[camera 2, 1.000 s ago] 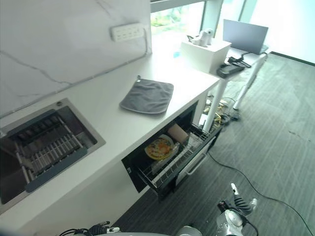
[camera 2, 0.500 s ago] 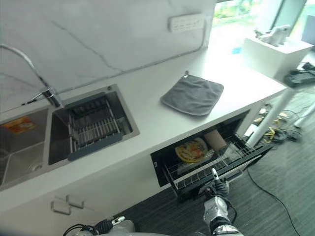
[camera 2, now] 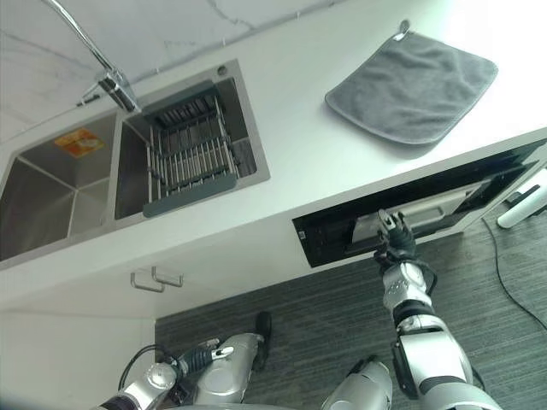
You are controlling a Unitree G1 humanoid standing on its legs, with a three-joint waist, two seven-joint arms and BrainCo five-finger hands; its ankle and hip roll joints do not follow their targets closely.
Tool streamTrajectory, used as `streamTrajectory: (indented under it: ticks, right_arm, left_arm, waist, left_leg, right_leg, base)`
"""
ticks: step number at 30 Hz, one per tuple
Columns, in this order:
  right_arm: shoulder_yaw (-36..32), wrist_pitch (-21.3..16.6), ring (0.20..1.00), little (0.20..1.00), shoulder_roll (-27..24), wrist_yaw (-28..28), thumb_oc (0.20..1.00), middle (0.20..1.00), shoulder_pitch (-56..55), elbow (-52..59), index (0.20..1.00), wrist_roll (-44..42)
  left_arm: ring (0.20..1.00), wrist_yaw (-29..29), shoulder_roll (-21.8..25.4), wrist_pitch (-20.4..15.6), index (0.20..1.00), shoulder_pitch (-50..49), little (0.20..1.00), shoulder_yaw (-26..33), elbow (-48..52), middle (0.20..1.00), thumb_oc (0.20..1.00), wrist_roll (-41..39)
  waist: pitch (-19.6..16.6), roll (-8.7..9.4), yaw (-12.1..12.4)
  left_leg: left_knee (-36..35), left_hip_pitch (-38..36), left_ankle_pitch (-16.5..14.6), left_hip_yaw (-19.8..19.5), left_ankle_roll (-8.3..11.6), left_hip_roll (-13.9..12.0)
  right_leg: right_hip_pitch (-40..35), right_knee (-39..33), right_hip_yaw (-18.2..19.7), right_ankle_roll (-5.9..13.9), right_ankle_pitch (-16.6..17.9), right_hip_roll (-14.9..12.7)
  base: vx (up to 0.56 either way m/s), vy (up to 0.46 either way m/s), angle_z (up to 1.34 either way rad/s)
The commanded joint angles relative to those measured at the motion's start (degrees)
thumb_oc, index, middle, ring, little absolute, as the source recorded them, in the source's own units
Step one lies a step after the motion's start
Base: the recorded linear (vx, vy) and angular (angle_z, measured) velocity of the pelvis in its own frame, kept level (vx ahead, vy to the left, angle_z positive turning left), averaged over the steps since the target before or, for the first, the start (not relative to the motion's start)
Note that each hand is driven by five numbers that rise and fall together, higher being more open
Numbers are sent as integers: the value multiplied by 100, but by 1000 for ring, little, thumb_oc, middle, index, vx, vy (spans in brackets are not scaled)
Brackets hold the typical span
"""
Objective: Place the dishes in the dishwasher.
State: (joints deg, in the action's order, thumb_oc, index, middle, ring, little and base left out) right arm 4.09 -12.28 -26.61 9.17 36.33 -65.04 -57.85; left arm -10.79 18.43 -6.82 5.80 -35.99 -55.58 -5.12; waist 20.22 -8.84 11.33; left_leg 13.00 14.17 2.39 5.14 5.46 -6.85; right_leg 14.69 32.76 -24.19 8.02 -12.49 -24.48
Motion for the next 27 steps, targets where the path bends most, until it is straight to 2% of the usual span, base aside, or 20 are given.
streamTrajectory:
  ticks: [1, 4, 5, 8, 14, 16, 20, 22, 25, 27]
  right_arm:
    - [437, 138, 1000, 1000, -36, 2077, 1000, 1000, 1475, 397, 1000, -731]
    - [526, 646, 1000, 1000, -199, 2687, 1000, 1000, 1739, 625, 1000, -1685]
    - [488, 964, 1000, 1000, -257, 2862, 1000, 1000, 1871, 728, 1000, -2154]
    - [356, 1374, 1000, 1000, -260, 3056, 1000, 1000, 2201, 786, 1000, -2786]
    - [294, 1464, 1000, 1000, -216, 3040, 1000, 1000, 2667, 821, 1000, -3140]
    - [302, 1397, 1000, 1000, -186, 2917, 1000, 1000, 2770, 850, 1000, -3101]
    - [254, 1450, 1000, 1000, -78, 2599, 1000, 1000, 2750, 928, 1000, -2965]
    - [192, 1509, 1000, 1000, 132, 2254, 1000, 1000, 2382, 875, 1000, -2715]
    - [76, 1571, 1000, 1000, 421, 2015, 1000, 1000, 1450, 659, 1000, -1835]
    - [-57, 1325, 1000, 1000, 723, 2023, 1000, 1000, 343, 140, 1000, -706]
  left_arm:
    - [1000, -162, 292, -50, 1000, 221, 1000, -199, 269, 1000, 1000, -36]
    - [1000, -194, 433, -29, 1000, 254, 1000, -181, 362, 1000, 1000, -145]
    - [1000, -206, 509, -35, 1000, 236, 1000, -164, 437, 1000, 1000, -201]
    - [1000, -248, 571, -157, 1000, 230, 1000, -157, 391, 1000, 1000, -272]
    - [1000, -326, 623, -547, 1000, 197, 1000, -181, 244, 1000, 1000, -391]
    - [1000, -452, 643, -676, 1000, 189, 1000, -178, 233, 1000, 1000, -585]
    - [1000, -642, 615, -530, 1000, 204, 1000, -137, 229, 1000, 1000, -715]
    - [1000, -1077, 417, -436, 1000, 214, 1000, -34, 87, 1000, 1000, -1023]
    - [1000, -1180, 125, -376, 1000, 188, 1000, 119, -73, 1000, 1000, -1177]
    - [1000, -1077, -151, -410, 1000, 280, 1000, 375, -580, 1000, 1000, -1066]
  waist:
    - [126, 246, 332]
    - [172, 245, 388]
    - [193, 231, 421]
    - [208, 186, 498]
    - [227, 130, 613]
    - [232, 119, 632]
    - [227, 139, 617]
    - [201, 190, 558]
    - [145, 204, 422]
    - [63, 295, 207]
  left_leg:
    - [400, -81, -769, 303, -131, 113]
    - [424, 37, -744, 272, -122, 116]
    - [424, 95, -723, 255, -127, 133]
    - [380, 181, -667, 229, -130, 177]
    - [267, 255, -558, 196, -134, 219]
    - [222, 276, -516, 183, -128, 222]
    - [93, 235, -454, 163, -115, 207]
    - [-75, 123, -390, 146, -85, 145]
    - [-421, -118, -152, 237, -51, -32]
    - [-692, -380, -52, 405, 35, -211]
  right_leg:
    - [-59, -163, 170, -110, -140, 413]
    - [65, -92, 149, -100, -141, 391]
    - [128, -64, 145, -95, -141, 381]
    - [233, -34, 138, -74, -133, 362]
    - [304, -49, 119, -49, -93, 327]
    - [321, -62, 127, -41, -83, 334]
    - [280, -157, 154, -25, -65, 388]
    - [151, -333, 165, 4, -19, 434]
    - [-156, -822, 53, -3, 267, 529]
    - [-431, -1254, 72, 68, 452, 581]
  base:
    - [27, 6, 19]
    - [-11, 7, 3]
    - [-32, 35, 2]
    - [-14, 50, 0]
    - [1, 25, 0]
    - [0, 0, 0]
    - [0, 0, 0]
    - [6, 10, -2]
    - [-64, 40, -8]
    - [37, 19, -8]
